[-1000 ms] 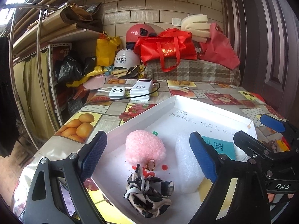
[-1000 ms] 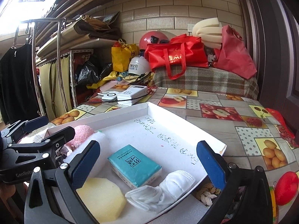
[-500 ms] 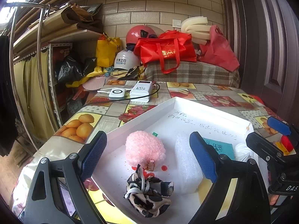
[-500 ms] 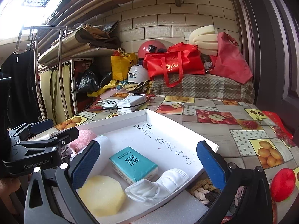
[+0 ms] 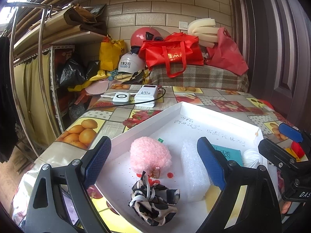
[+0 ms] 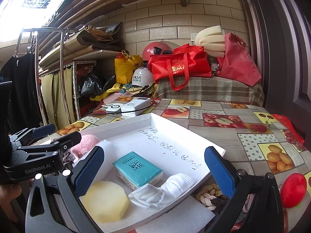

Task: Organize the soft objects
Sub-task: 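Withdraw both grippers from the box back toward the pile, then grasp a second white foam block with the left gripper while the right grasps the red plush ball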

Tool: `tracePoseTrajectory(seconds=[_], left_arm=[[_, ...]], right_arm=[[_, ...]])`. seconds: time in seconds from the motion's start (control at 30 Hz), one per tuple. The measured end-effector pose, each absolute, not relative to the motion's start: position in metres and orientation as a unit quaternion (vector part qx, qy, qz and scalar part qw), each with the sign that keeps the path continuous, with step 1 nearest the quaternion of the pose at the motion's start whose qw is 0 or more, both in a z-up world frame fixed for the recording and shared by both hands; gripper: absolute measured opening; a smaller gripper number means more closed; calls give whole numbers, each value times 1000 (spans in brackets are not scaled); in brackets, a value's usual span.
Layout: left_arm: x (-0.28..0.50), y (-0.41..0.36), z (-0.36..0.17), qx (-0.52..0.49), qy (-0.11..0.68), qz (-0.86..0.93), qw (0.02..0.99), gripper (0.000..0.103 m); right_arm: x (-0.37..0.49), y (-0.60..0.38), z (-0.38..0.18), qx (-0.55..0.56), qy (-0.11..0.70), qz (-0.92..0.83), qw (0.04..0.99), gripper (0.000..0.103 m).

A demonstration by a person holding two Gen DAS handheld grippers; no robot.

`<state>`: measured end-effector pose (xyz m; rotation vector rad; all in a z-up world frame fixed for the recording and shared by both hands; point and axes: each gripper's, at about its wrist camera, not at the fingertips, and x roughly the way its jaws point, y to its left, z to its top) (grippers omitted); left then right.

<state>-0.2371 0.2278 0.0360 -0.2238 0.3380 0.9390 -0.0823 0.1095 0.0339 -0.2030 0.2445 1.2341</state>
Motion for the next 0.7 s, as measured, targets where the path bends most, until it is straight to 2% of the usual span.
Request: tracePoseTrajectory(seconds=[0.3, 0.57, 0.63, 0.7], left_arm=[[-223, 173, 49, -64, 135, 357, 922, 91], [-181, 122, 49, -30, 181, 210, 960, 91], [-175, 116, 50, -30, 176, 195, 964, 91], [-175, 119, 51, -44, 173, 193, 965, 91]], right_arm=[[-65, 52, 33, -105, 111, 575, 803, 103], [37, -24, 31, -77, 212, 501, 836, 103], [36, -33, 32, -72, 207, 524, 823, 103], [13, -25, 33, -115, 182, 558, 802, 103]])
